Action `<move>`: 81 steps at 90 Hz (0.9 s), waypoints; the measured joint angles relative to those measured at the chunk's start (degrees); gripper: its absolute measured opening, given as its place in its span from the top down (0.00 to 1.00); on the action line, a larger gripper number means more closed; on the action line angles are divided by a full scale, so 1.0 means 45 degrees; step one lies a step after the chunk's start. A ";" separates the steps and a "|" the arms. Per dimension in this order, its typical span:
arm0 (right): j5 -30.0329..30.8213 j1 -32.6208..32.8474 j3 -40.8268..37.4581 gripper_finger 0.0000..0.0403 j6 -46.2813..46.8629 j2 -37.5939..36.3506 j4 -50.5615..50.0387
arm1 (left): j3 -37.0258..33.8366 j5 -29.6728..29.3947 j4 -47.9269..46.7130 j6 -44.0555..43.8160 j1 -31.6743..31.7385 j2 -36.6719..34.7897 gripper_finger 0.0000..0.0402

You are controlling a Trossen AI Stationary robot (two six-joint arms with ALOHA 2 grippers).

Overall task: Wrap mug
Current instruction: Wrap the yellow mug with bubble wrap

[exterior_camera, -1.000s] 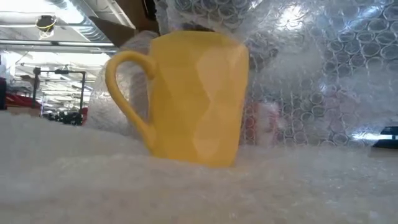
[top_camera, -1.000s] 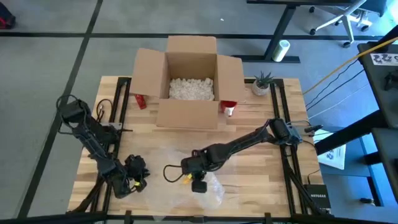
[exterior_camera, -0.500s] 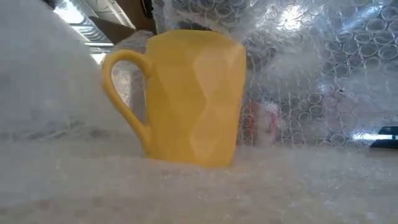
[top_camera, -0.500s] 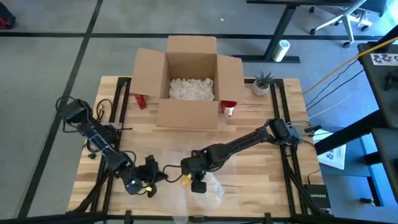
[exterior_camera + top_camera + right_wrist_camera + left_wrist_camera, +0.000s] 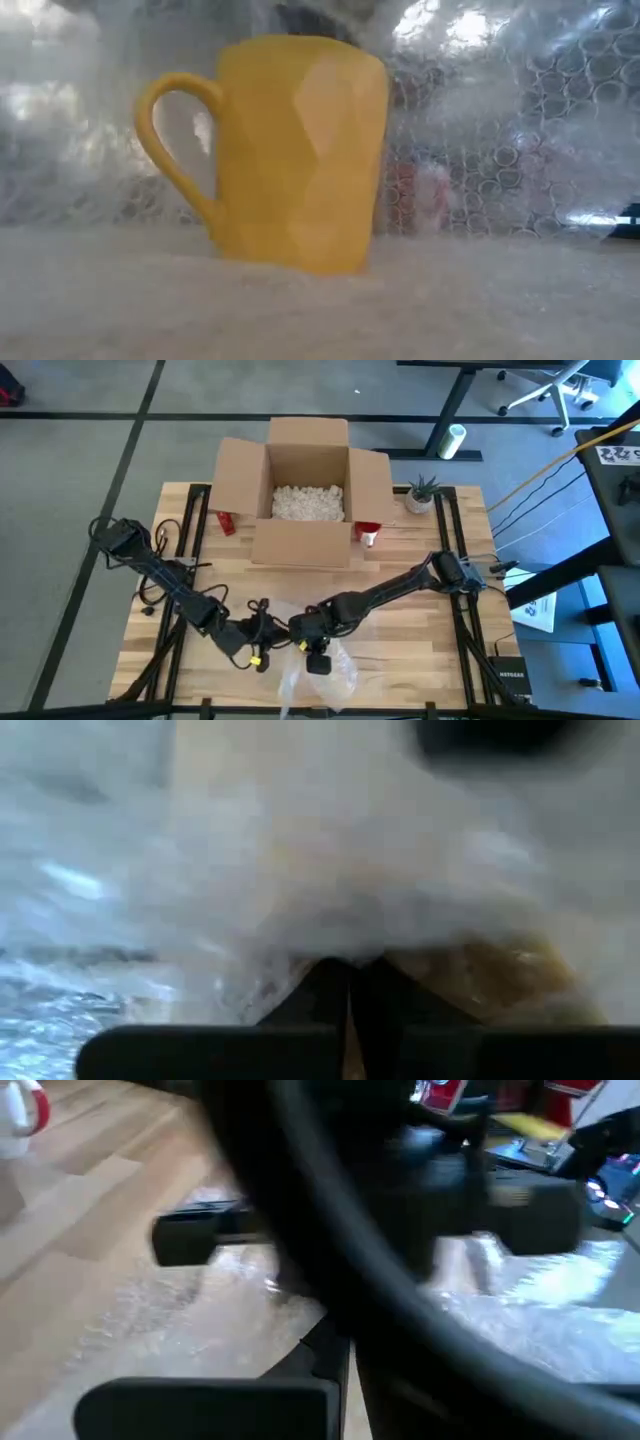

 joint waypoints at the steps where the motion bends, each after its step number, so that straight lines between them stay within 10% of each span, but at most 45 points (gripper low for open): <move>1: 0.0029 0.0003 0.0129 1.00 0.0000 0.0000 -0.0152 | 0.0004 0.0059 0.0000 -0.0031 0.0035 0.0000 1.00; 48: 0.4030 0.1194 0.4962 1.00 -0.0740 -0.0015 -0.4774 | 0.0018 0.0803 0.1065 0.0039 0.0950 0.0439 1.00; 81: 0.4637 0.1532 0.2991 1.00 -0.1723 -0.0053 -0.2630 | 0.0018 0.1408 0.3338 0.0975 0.1484 0.1352 1.00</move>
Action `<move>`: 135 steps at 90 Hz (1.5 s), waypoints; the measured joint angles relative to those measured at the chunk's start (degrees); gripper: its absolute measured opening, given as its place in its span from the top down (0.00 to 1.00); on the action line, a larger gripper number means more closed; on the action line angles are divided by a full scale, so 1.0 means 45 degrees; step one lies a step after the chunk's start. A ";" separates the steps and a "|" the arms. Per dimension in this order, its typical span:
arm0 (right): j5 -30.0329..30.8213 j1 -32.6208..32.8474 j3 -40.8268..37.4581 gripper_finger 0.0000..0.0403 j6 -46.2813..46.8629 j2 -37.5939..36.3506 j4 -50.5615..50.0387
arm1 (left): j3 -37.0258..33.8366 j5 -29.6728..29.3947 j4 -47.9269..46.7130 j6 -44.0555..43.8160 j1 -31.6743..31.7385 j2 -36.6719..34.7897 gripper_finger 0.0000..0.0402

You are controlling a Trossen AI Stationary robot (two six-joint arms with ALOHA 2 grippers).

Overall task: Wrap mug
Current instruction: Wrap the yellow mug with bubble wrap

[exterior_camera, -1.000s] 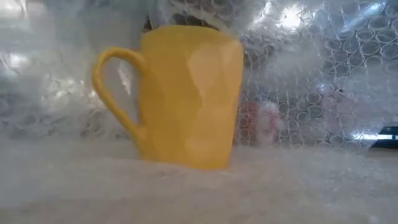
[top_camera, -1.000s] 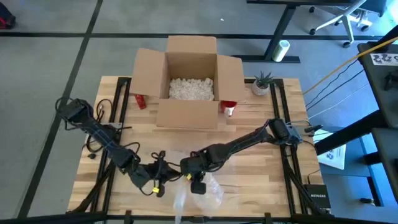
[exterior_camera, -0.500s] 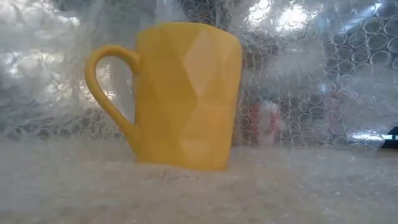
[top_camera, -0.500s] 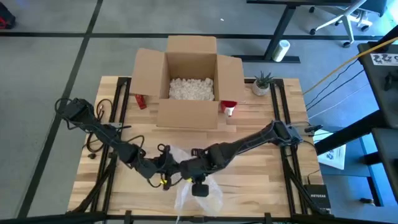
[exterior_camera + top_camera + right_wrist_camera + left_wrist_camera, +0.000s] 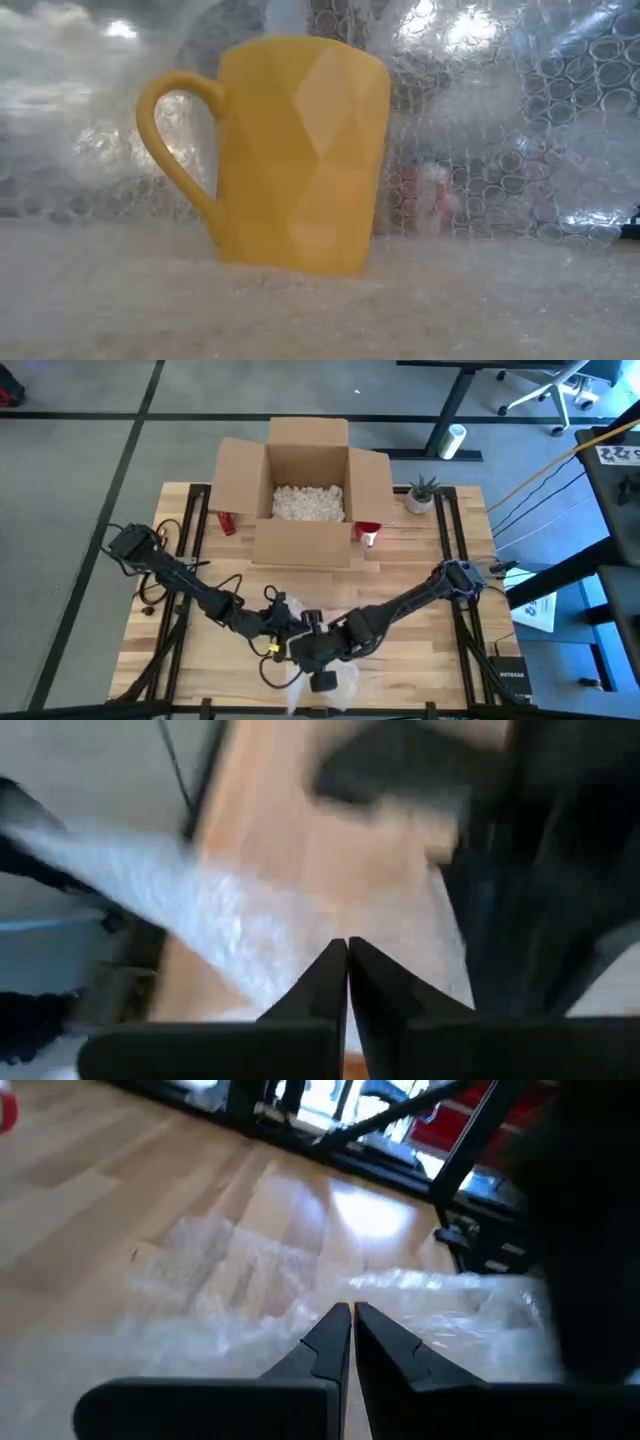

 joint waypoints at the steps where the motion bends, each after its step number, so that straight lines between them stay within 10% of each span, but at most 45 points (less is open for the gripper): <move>1: 0.0016 -0.0014 -0.0095 1.00 0.0035 0.0000 0.0012 | 0.0002 -0.0002 0.0057 0.0068 -0.0004 -0.0009 1.00; 49: -0.1552 -0.0473 -0.2840 1.00 0.0664 -0.0034 0.2098 | 0.0019 0.0071 -0.1471 0.0480 -0.0981 -0.1039 0.86; 94: -0.3698 -0.0468 -0.2837 1.00 -0.0282 -0.0019 0.2078 | -0.0051 -0.0821 -1.1241 -0.5338 -0.1619 -0.4117 0.81; 111: -0.4225 -0.0459 -0.2837 1.00 -0.0954 -0.0019 0.2116 | -0.0538 -0.1028 -1.0136 -0.5448 -0.1954 -0.3461 0.81; 135: -0.4038 -0.0334 -0.1835 1.00 -0.1053 0.0011 0.1916 | -0.0940 -0.1630 -0.3599 -0.0632 -0.1448 -0.2434 0.82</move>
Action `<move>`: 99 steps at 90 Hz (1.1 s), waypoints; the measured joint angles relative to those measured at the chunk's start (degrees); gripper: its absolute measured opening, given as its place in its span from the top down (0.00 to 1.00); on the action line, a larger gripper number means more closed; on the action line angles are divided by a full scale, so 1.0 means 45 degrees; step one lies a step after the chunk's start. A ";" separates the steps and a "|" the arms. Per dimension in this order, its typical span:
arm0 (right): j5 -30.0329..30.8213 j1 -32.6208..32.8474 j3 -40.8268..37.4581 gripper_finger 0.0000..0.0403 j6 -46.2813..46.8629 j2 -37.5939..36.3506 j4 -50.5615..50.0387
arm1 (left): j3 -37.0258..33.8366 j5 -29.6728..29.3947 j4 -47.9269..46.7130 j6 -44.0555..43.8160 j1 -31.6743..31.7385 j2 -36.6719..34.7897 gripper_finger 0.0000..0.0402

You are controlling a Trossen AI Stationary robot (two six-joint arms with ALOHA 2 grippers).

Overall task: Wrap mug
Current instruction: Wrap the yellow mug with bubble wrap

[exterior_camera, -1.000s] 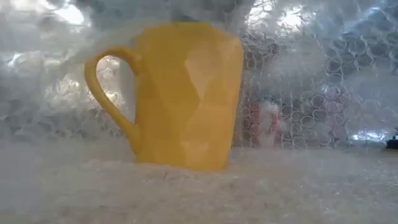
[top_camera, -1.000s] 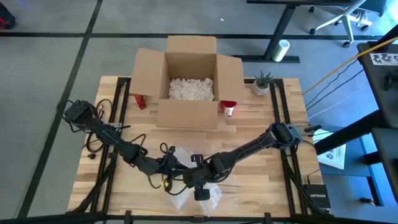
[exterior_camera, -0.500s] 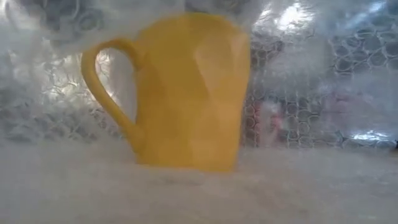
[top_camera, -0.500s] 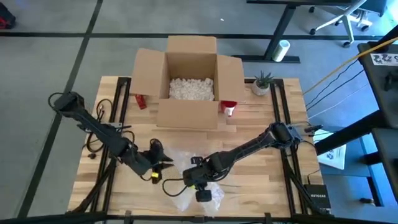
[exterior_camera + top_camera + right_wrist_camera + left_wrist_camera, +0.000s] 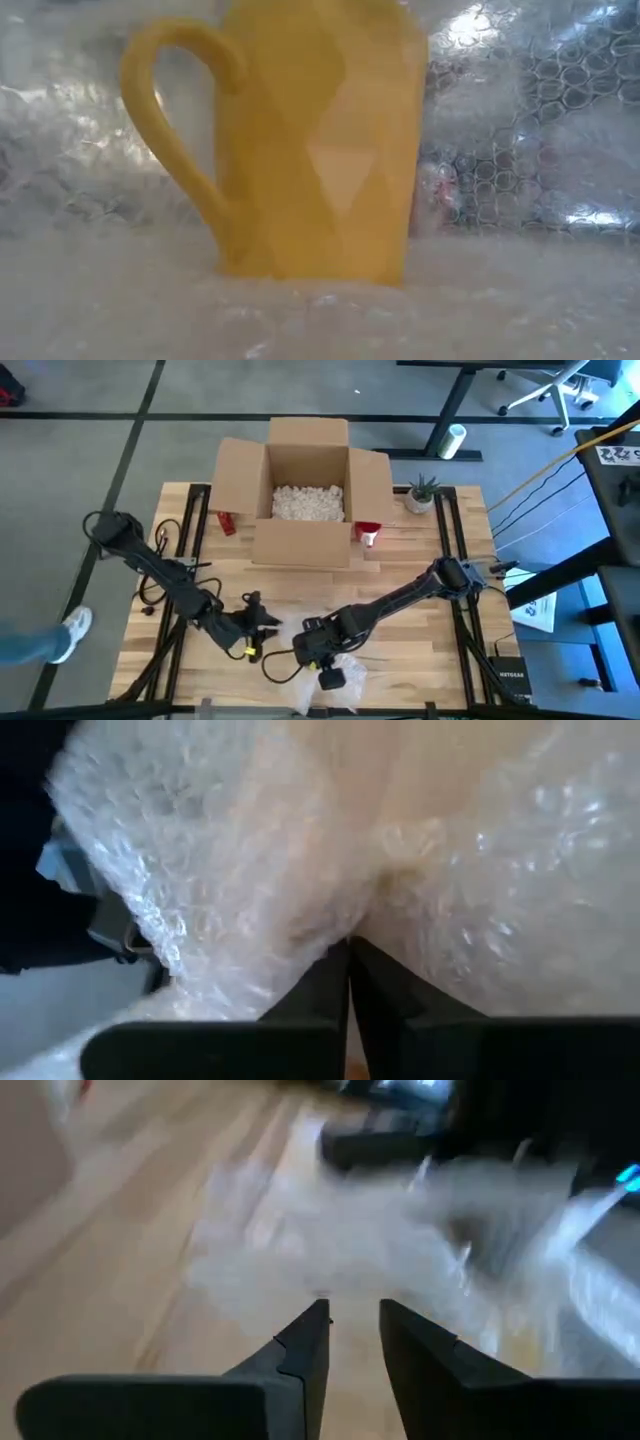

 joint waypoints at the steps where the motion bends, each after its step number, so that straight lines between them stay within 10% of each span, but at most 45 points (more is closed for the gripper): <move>1: 0.0012 0.0022 0.0087 1.00 -0.0003 0.0001 -0.0031 | 0.0003 0.0054 0.0196 0.0139 0.0056 0.0051 0.82; 53: 0.4623 0.0670 0.3709 1.00 0.0624 -0.0008 -0.4666 | 0.1560 0.4097 0.3618 0.0869 0.1001 0.3289 0.82; 99: 0.3168 0.0928 0.1170 1.00 0.1669 -0.0049 -0.2218 | 0.2222 0.4400 0.1972 0.0596 0.1003 0.3336 0.82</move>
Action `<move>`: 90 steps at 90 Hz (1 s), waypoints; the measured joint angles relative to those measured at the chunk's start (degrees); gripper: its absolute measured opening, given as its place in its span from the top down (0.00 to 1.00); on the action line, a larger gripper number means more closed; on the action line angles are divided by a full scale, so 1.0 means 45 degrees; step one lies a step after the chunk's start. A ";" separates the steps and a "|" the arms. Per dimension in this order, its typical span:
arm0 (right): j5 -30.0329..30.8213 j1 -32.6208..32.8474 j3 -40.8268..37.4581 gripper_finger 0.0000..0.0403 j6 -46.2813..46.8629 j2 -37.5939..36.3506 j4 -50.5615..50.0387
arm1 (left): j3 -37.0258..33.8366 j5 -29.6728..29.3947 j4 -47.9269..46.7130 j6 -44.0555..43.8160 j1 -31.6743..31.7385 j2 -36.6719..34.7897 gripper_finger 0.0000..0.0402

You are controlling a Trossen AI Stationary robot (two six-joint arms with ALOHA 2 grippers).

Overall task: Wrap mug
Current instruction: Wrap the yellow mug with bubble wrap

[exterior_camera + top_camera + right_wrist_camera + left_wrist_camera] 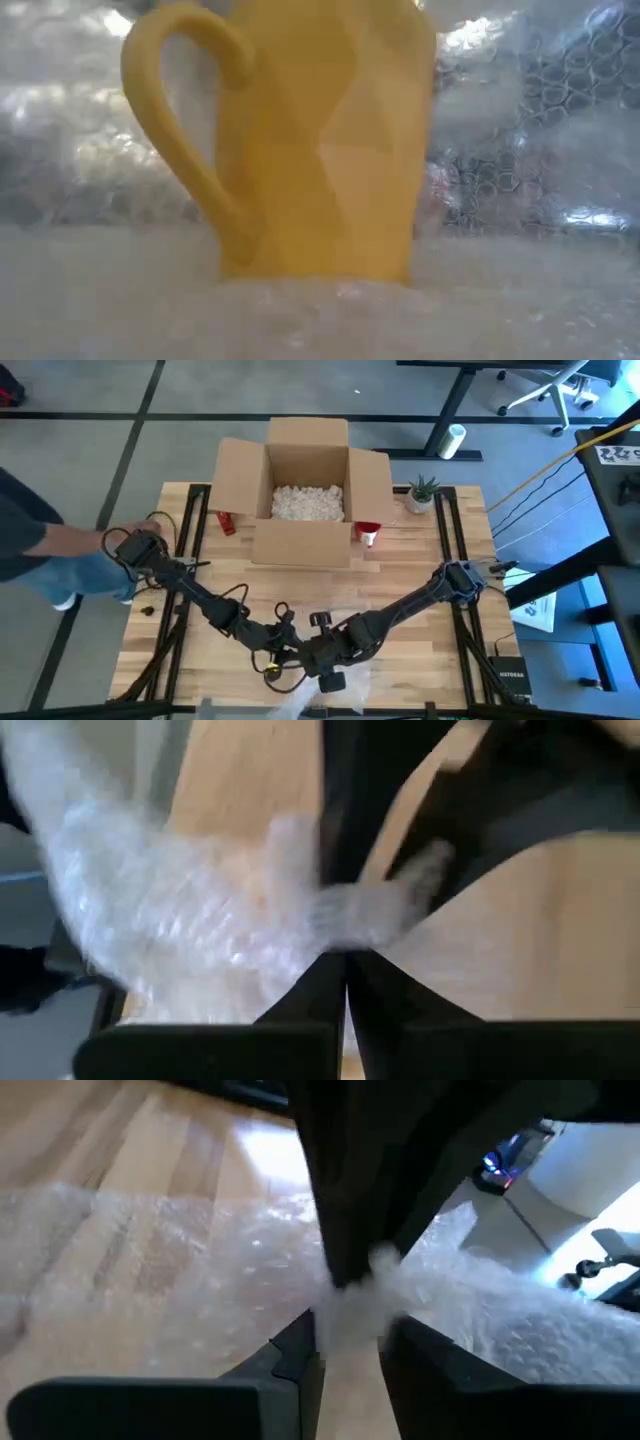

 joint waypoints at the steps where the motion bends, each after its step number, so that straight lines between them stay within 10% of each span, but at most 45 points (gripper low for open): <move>1: -0.0056 0.0016 -0.0082 1.00 0.0032 0.0000 0.0100 | 0.0000 0.0000 -0.0010 -0.0010 -0.0003 0.0000 0.82; 46: -0.0843 -0.0574 -0.1769 1.00 0.0145 0.0019 0.2196 | 0.0005 -0.1133 -0.2527 -0.1051 -0.1052 -0.1661 0.82; 90: -0.0663 -0.0633 -0.0339 1.00 0.0606 0.0015 -0.0289 | 0.0005 -0.0966 0.0298 -0.0599 -0.0533 -0.0134 0.82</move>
